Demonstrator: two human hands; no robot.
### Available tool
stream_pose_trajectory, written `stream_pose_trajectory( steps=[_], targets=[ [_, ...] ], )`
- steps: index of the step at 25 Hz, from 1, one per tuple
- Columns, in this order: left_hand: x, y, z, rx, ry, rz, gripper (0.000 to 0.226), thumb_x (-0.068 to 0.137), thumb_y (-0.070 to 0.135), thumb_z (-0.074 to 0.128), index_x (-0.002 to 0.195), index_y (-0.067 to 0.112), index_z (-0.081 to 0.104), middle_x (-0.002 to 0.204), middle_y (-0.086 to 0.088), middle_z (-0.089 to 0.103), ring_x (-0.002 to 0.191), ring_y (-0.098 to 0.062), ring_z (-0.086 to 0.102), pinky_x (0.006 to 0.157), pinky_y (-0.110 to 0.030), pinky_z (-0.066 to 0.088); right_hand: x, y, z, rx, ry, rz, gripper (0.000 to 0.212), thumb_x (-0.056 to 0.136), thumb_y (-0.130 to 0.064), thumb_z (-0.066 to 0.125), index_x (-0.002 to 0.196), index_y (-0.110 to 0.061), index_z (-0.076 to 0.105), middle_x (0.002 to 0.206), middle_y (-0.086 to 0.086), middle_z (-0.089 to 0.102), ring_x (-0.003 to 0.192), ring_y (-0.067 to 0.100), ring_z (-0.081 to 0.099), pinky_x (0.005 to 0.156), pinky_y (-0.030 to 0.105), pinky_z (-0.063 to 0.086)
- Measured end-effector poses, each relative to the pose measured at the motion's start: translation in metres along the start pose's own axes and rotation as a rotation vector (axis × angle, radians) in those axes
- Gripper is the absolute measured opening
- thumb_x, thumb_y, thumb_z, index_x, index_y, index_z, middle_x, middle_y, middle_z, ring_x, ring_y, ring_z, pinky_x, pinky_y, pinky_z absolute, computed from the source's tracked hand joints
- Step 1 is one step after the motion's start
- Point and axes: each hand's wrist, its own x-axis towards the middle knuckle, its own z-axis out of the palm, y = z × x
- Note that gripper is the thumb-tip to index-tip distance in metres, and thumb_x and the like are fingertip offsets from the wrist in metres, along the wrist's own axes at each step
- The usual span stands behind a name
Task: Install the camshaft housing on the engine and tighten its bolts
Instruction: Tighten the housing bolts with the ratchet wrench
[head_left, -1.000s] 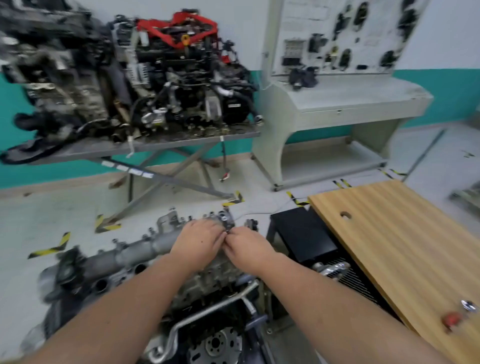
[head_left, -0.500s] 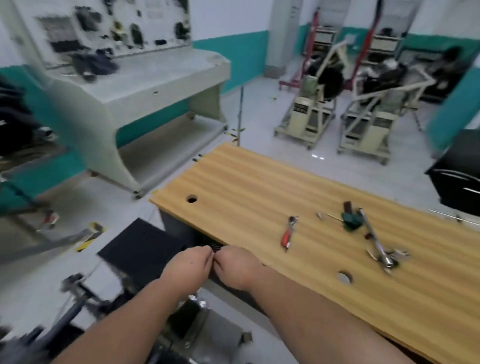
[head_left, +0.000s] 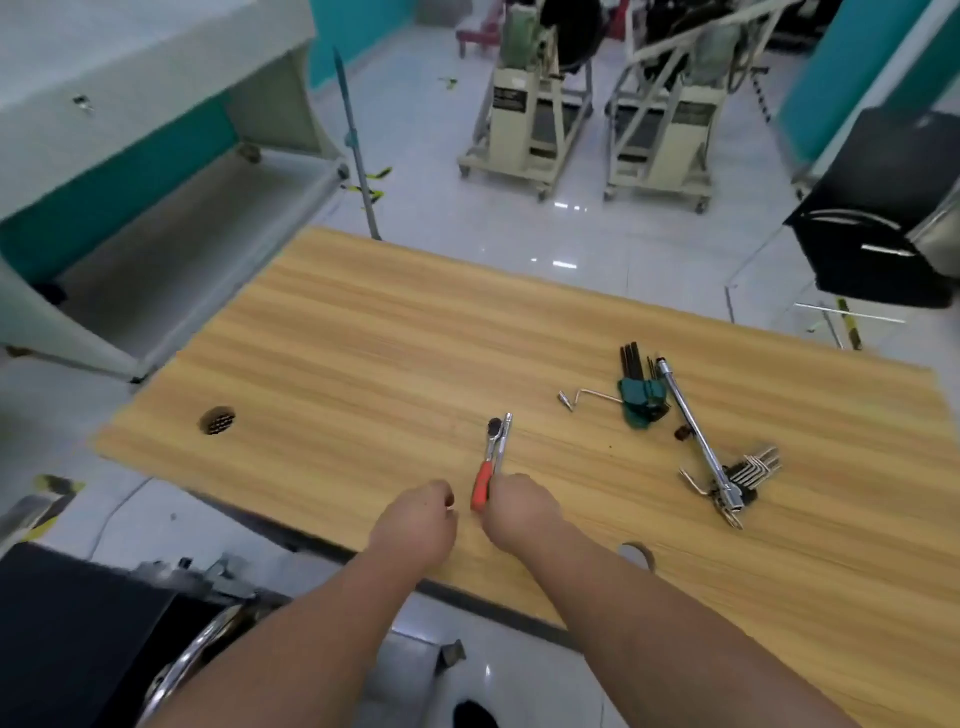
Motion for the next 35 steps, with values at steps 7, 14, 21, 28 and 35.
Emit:
stream_pose_trajectory(
  steps=[7,14,21,28,35],
  targets=[
    [0.077,0.029,0.045,-0.100,0.034,-0.121,0.036,0.103,0.044,0.038,0.102,0.014,0.057,0.098,-0.005,0.063,0.084,-0.023,0.060,0.067,-0.034,0.045,0.072,0.025,0.022,0.335,0.086,0.215,0.035,0.100,-0.049,0.047,0.088,-0.016,0.048,0.075,-0.001,0.053,0.062,0.015,0.050,0.048,0.031,0.033],
    [0.091,0.036,0.044,-0.069,-0.086,-0.164,0.023,0.095,0.024,0.051,0.076,0.015,0.043,0.074,0.001,0.053,0.067,-0.018,0.050,0.059,-0.029,0.037,0.094,0.023,0.012,0.600,-0.001,0.352,0.024,0.089,-0.027,0.067,0.072,-0.015,0.054,0.069,-0.001,0.058,0.056,0.013,0.054,0.044,0.023,0.037],
    [0.086,0.038,0.041,-0.586,-0.086,-0.411,0.019,0.088,0.009,0.052,0.092,0.000,0.068,0.081,-0.012,0.066,0.070,-0.025,0.058,0.059,-0.028,0.042,0.086,0.014,0.007,0.958,-0.155,0.457,0.012,0.086,-0.019,0.067,0.086,-0.007,0.065,0.070,0.008,0.061,0.060,0.022,0.057,0.061,0.031,0.051],
    [0.054,0.036,0.037,-1.156,-0.155,-0.442,0.016,0.087,0.000,0.048,0.084,0.007,0.062,0.070,-0.010,0.057,0.063,-0.022,0.052,0.058,-0.031,0.041,0.064,-0.001,0.015,1.289,-0.198,0.450,0.017,0.090,-0.005,0.046,0.083,-0.004,0.061,0.068,0.012,0.058,0.059,0.027,0.054,0.059,0.035,0.046],
    [-0.011,-0.013,-0.034,-1.328,-0.059,-0.286,0.032,0.085,0.001,0.052,0.106,0.013,0.071,0.079,-0.005,0.063,0.074,-0.015,0.057,0.074,-0.036,0.057,0.025,-0.073,-0.011,1.537,-0.311,0.303,0.012,0.083,-0.001,0.046,0.074,-0.010,0.045,0.051,0.005,0.043,0.039,0.016,0.032,0.041,0.025,0.028]
  ],
)
